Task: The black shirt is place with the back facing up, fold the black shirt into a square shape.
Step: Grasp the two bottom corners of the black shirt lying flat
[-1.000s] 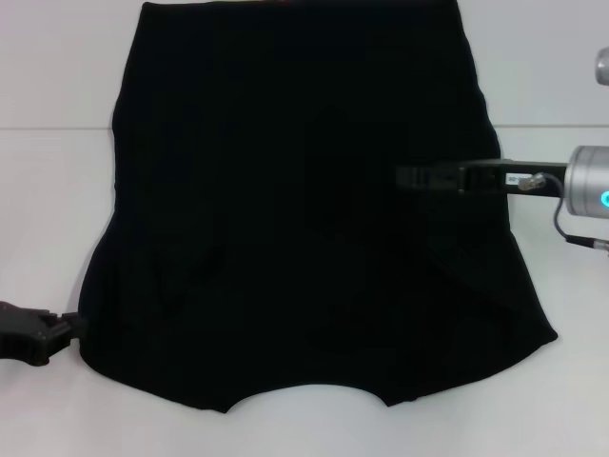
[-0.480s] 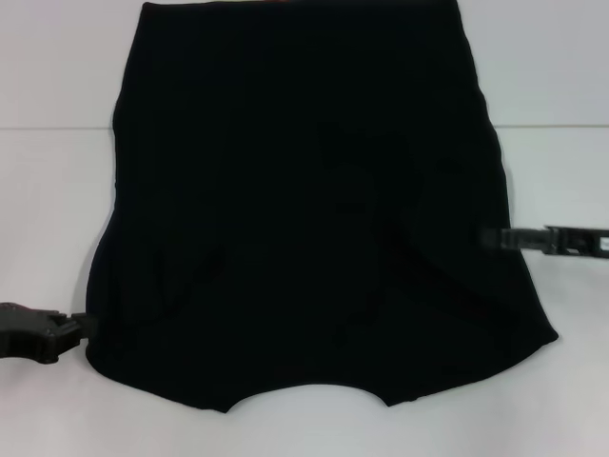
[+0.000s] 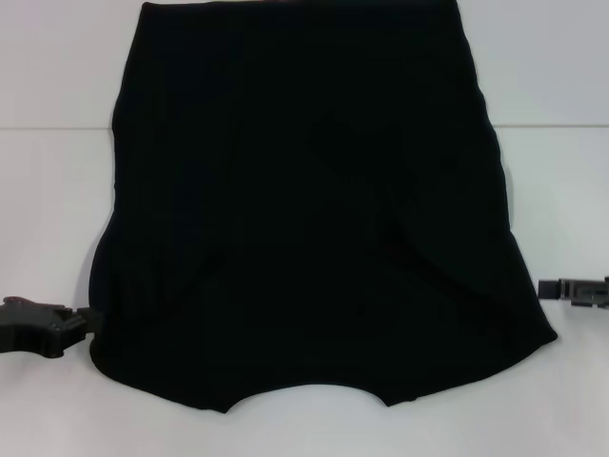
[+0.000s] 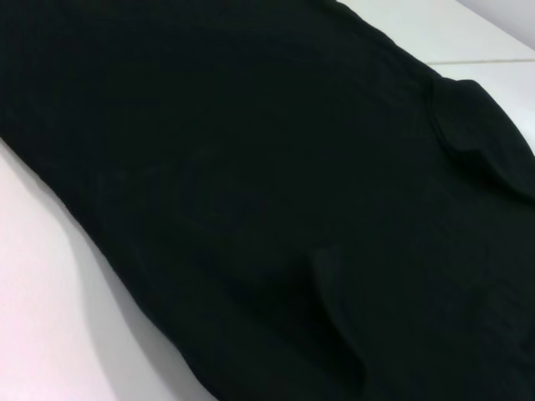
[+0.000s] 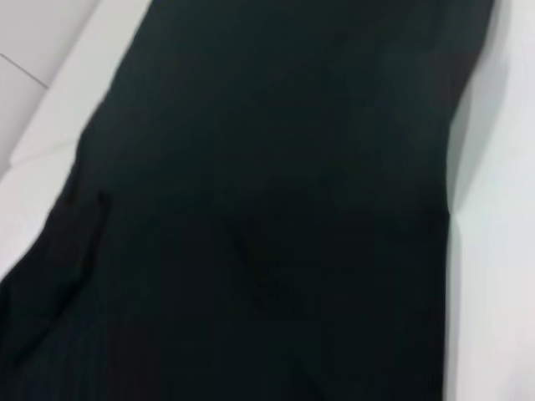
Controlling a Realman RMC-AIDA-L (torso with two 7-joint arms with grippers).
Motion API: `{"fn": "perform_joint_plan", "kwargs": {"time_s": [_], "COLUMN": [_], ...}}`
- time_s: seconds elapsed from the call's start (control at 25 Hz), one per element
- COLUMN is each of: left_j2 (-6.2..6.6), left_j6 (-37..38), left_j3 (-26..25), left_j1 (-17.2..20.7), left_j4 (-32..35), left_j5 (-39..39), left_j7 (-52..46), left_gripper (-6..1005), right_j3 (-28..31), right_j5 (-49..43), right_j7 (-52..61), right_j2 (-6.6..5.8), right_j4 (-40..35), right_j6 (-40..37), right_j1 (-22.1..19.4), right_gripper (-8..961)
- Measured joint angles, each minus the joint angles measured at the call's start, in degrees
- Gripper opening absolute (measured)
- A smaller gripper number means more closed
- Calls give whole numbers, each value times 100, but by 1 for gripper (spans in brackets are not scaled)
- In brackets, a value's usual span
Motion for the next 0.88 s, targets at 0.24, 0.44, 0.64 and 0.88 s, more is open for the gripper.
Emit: {"fn": "perform_joint_plan", "kwargs": {"time_s": [0.24,0.44,0.64,0.88], "left_j2": [-10,-12,-13,-13], "left_j6": [-8,-18,-24,-41], "left_j3": [-4,-1,0,-10], "left_j1": [-34,-40,-39,-36], "left_j4": [-11,-11,-10,-8], "left_j5": [0,0,0,0], "left_j7": [0,0,-4,-7], "left_gripper": [53,53,53,53], "right_j3": [-44,-46,-61,-61], "right_j5": [-218,-302,-415,-453], "right_j7": [-12,23,120,179], "right_j2": [57,71,89,88], "right_j4": [-23,11,9,-29], "right_j6": [-234,-253,-323,-461], "right_j1": [65,104,134,137], "right_gripper": [854,847,839,831]}}
